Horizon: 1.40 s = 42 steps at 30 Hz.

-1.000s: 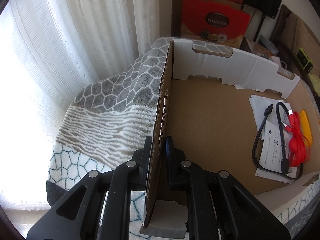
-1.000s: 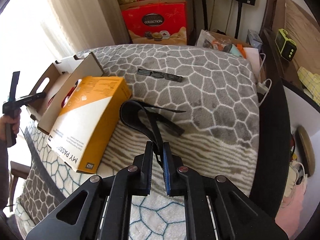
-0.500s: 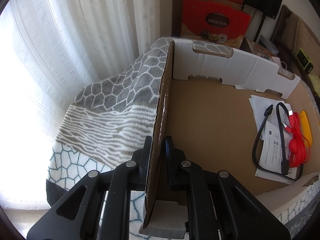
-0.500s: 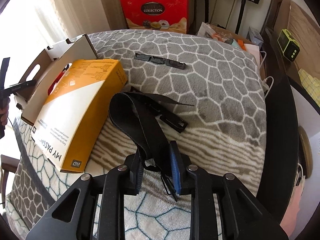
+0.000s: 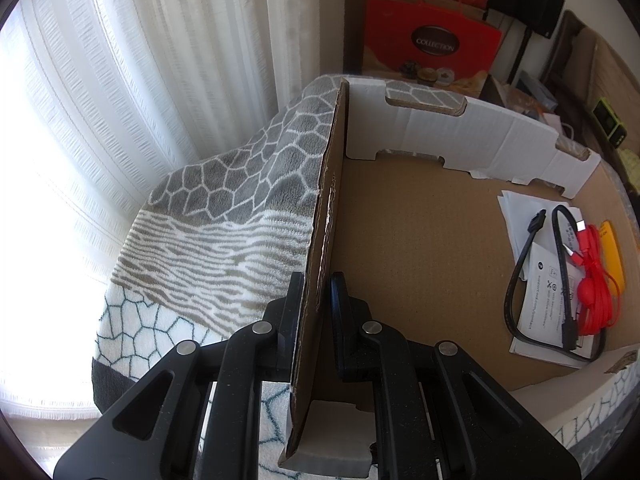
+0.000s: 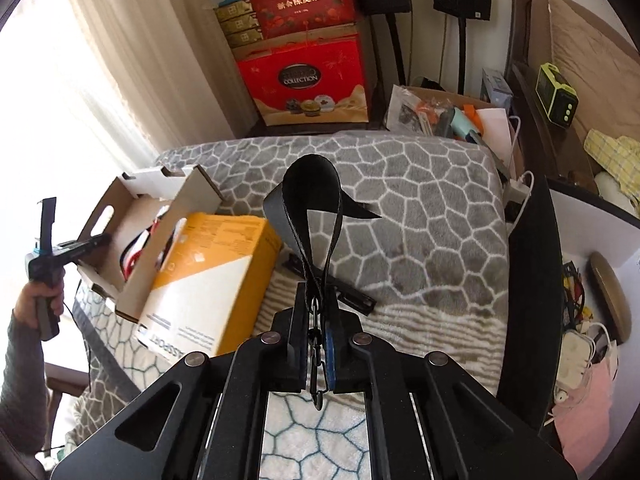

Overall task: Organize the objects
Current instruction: 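Lift the black strap, carry it into the tray and release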

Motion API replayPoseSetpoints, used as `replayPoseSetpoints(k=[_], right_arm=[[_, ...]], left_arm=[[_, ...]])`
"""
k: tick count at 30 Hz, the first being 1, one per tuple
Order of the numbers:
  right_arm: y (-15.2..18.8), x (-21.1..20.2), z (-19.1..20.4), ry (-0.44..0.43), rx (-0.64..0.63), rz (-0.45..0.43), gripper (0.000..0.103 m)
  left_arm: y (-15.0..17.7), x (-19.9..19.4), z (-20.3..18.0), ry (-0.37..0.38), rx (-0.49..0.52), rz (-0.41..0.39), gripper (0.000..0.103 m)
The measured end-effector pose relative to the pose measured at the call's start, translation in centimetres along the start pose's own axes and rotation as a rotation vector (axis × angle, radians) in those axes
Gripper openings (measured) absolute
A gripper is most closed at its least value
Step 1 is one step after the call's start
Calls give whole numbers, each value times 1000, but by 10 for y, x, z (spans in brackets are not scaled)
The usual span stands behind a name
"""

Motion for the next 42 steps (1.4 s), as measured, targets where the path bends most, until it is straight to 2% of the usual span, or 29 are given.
replayPoseSetpoints(k=[7,9,14,21,27,31,34,39,41,42], right_arm=[[-25,1,54,-33,-73,-7,5],[-30,9,68,-27,-87,8,5],[-41,28,113,-100,-127,16,5],[-49,69,161,-157,-110,87,5],[-52,106,170,-99,-117,133,5],[-47,124,164,-90,-45,187,6],[-43,130,161,-77,-20,199,12],[-48,124,160,-68,-25,183,13],[-52,117,159,-56,-39,169,21],[-54,113,158,-51,-45,159,29]], left_arm=[[1,0,-1,5,-3,1,10],[1,-1,-1,9,-5,1,10],[2,-2,-2,9,-4,6,10],[3,-4,-3,6,-7,8,10],[3,-4,-3,7,-6,8,10],[3,-4,-3,9,-6,8,10],[3,-4,-4,10,-5,9,10],[3,-4,-3,9,-4,8,10],[3,-4,-3,10,-5,8,10],[3,-4,-3,9,-4,8,10]])
Point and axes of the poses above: each gripper's, at about its wrist camera, not at the fingertips, and x roughly the way its jaws point, z to its left, y to its underside, the point moved 7 cm from there along x, roughly the way its jaws point, and after that the axes turned 2 degrees about -x, right-handed, at the moved point
